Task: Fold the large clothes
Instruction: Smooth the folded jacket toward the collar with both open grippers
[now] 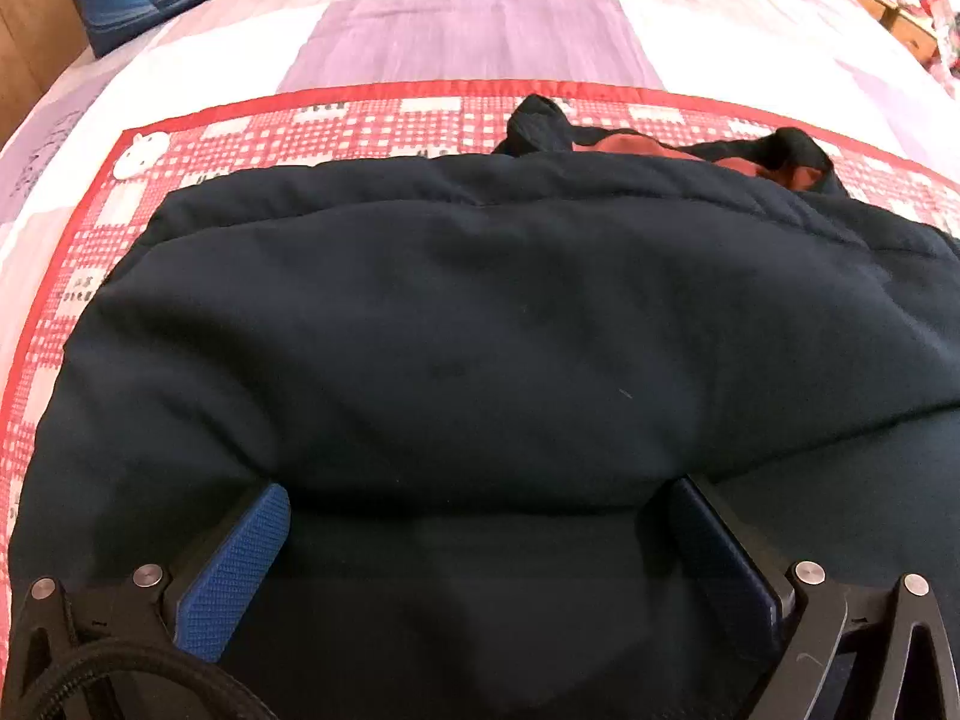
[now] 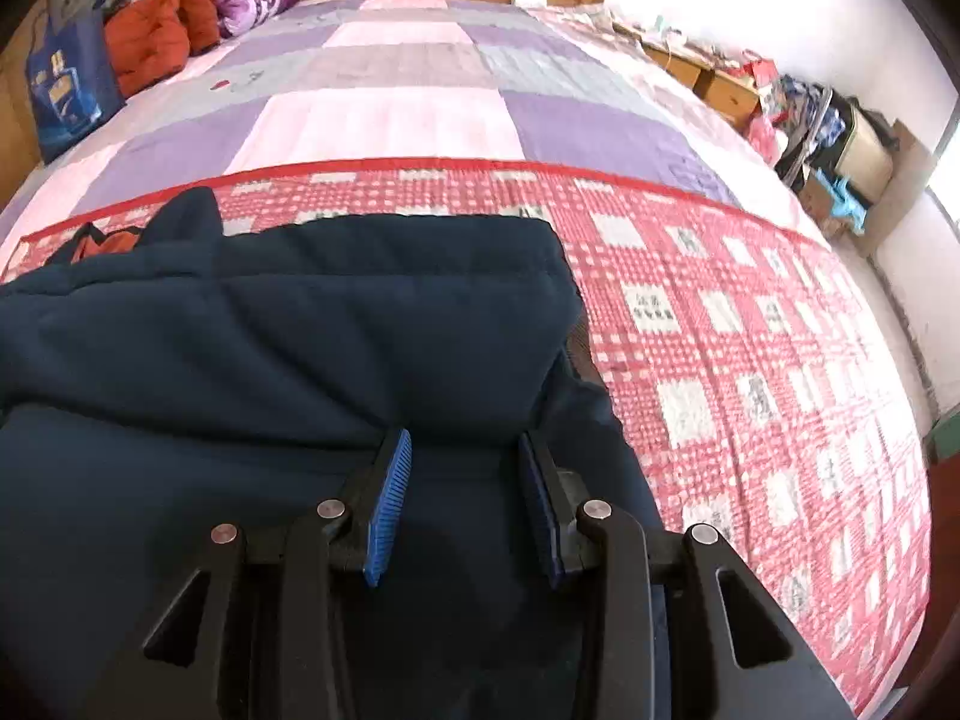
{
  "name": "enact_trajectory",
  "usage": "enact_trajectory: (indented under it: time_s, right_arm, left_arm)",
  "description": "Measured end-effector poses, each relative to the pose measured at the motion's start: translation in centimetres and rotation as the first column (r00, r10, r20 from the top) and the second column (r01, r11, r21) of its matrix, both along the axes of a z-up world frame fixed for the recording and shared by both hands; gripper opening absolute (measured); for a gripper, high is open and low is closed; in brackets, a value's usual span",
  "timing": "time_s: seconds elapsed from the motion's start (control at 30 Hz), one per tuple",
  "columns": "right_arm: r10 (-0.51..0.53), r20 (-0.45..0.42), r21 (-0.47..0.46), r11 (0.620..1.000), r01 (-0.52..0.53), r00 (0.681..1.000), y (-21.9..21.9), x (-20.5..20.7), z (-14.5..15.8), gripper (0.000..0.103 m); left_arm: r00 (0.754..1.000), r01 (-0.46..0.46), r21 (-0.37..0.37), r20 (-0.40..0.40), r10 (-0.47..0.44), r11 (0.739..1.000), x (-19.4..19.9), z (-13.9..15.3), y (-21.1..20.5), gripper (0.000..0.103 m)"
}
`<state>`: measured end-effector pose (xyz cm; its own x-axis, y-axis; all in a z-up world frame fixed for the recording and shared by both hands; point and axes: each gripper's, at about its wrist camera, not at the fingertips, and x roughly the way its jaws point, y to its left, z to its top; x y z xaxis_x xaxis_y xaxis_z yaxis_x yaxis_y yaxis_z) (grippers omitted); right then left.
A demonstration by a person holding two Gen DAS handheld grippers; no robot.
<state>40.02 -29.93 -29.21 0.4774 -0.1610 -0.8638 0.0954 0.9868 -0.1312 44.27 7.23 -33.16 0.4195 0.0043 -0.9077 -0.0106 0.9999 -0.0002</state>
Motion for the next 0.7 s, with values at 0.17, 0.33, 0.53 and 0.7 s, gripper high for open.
enact_trajectory:
  time_s: [0.17, 0.33, 0.53, 0.7]
  right_arm:
    - [-0.007, 0.011, -0.001, 1.000, 0.007, 1.000, -0.1, -0.2, -0.7, 0.039]
    - [-0.013, 0.015, 0.024, 1.000, 0.013, 1.000, -0.6, 0.1, -1.0, 0.039]
    - [-0.017, 0.019, 0.047, 0.999, 0.017, 1.000, -1.0, 0.4, -1.3, 0.039]
    - [-0.022, 0.027, 0.066, 0.998, 0.020, 0.999, -1.3, 0.4, -1.4, 0.039]
  left_arm:
    - [1.000, 0.012, 0.005, 0.003, -0.012, 1.000, 0.3, -0.2, 0.0, 0.103]
    - [1.000, 0.014, 0.012, 0.022, -0.014, 1.000, 0.5, -0.3, 0.7, 0.103]
    - [0.993, -0.115, 0.013, 0.030, 0.114, 0.993, 0.8, -1.4, 7.7, 0.103]
    - [0.976, -0.218, 0.029, -0.003, 0.218, 0.976, 1.1, -2.6, 13.4, 0.103]
